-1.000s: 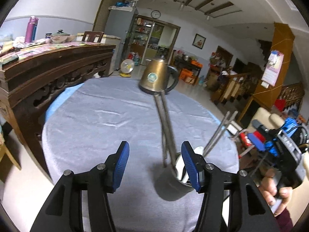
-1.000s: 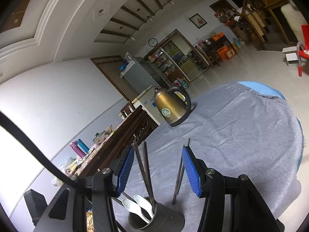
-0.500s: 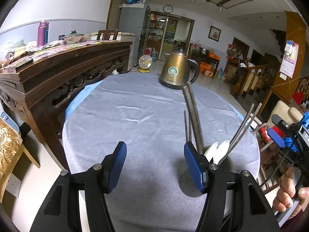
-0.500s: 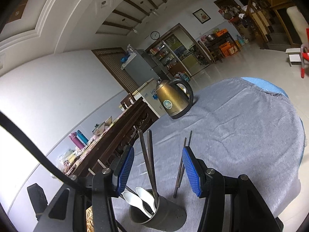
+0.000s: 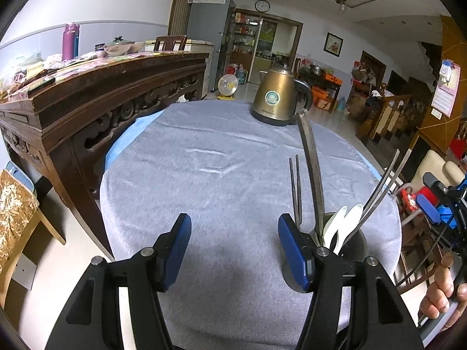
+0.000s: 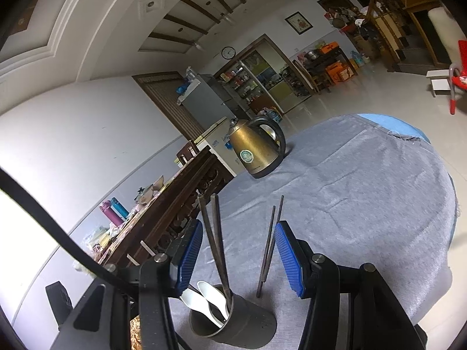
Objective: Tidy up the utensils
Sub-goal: 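Withdraw both open tools from the cup toward the chopsticks on the cloth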
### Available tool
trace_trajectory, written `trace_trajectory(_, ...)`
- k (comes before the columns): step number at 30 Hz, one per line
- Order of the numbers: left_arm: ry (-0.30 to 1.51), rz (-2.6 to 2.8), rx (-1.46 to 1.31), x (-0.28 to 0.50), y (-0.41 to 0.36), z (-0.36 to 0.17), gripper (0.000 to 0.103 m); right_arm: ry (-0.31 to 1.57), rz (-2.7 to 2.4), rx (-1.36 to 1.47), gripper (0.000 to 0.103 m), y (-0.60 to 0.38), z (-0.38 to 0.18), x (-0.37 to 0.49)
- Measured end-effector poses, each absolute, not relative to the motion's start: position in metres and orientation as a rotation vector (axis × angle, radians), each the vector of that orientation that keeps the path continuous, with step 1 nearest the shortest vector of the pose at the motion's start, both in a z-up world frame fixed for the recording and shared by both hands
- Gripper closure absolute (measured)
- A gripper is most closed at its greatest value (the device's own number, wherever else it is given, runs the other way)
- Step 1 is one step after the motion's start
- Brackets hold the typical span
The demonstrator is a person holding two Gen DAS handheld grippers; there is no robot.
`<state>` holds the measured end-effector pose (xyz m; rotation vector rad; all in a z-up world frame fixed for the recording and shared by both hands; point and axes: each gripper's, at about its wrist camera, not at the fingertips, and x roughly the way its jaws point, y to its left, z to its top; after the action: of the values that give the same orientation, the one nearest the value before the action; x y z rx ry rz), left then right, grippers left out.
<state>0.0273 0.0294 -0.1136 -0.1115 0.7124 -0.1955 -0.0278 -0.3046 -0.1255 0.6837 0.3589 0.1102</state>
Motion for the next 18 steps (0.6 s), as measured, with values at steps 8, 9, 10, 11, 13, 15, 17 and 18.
trace_trajectory(8, 0.735, -0.183, -0.113, 0.031, 0.030, -0.118, 0.040, 0.380, 0.099, 0.696, 0.047, -0.307, -0.132, -0.027)
trace_trajectory(9, 0.739, -0.182, -0.114, 0.032, 0.030, -0.119, 0.040, 0.383, 0.097, 0.697, 0.047, -0.307, -0.133, -0.027)
trace_trajectory(10, 0.743, -0.179, -0.115, 0.033, 0.031, -0.120, 0.040, 0.386, 0.096, 0.698, 0.047, -0.307, -0.133, -0.027)
trace_trajectory(11, 0.746, -0.177, -0.115, 0.033, 0.031, -0.121, 0.040, 0.389, 0.095, 0.700, 0.047, -0.308, -0.135, -0.026)
trace_trajectory(13, 0.751, -0.173, -0.114, 0.033, 0.031, -0.123, 0.040, 0.396, 0.091, 0.703, 0.047, -0.308, -0.137, -0.024)
trace_trajectory(15, 0.755, -0.168, -0.113, 0.034, 0.032, -0.124, 0.040, 0.400, 0.088, 0.706, 0.047, -0.309, -0.138, -0.023)
trace_trajectory(17, 0.762, -0.163, -0.114, 0.035, 0.033, -0.126, 0.040, 0.402, 0.087, 0.710, 0.047, -0.310, -0.139, -0.023)
trace_trajectory(18, 0.766, -0.160, -0.115, 0.036, 0.033, -0.127, 0.040, 0.405, 0.086, 0.711, 0.047, -0.311, -0.139, -0.023)
